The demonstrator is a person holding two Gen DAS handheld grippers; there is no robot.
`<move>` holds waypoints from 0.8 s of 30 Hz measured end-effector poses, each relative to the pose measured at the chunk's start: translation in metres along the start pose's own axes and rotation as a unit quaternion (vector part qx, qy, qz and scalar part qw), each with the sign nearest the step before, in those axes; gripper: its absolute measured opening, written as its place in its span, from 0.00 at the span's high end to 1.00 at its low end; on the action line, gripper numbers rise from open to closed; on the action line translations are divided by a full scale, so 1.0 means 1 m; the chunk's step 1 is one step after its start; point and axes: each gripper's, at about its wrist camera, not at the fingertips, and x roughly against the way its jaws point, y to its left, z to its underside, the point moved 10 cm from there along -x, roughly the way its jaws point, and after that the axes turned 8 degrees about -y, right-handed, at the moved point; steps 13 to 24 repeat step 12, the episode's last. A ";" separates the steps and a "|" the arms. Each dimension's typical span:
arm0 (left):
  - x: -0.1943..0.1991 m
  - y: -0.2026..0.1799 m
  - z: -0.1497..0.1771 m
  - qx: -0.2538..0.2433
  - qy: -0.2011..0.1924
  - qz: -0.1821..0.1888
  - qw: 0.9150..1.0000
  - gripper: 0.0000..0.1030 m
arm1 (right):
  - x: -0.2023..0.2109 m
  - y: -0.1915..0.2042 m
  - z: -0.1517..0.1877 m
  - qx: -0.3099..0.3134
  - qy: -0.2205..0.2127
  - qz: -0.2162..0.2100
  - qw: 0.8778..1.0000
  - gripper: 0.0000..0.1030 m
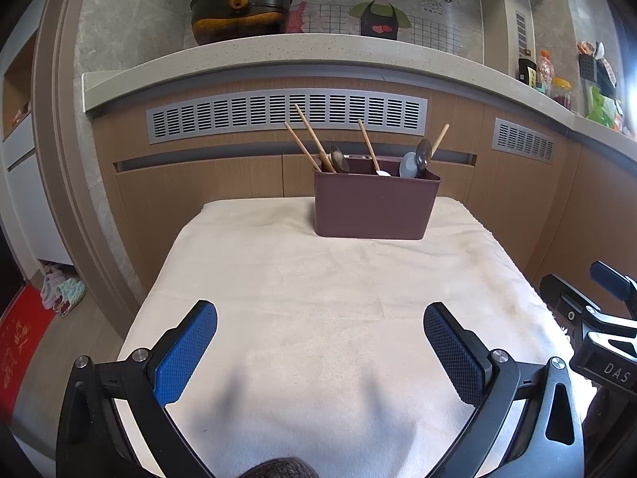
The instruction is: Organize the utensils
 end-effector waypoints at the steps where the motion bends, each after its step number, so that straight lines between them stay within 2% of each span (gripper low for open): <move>1: 0.000 0.000 0.000 0.001 0.000 0.001 1.000 0.00 | 0.000 0.000 0.000 0.000 0.000 0.000 1.000 0.00; 24: 0.003 0.001 0.002 0.001 0.002 -0.005 1.000 0.00 | -0.001 -0.002 0.001 0.001 0.004 -0.003 1.000 0.00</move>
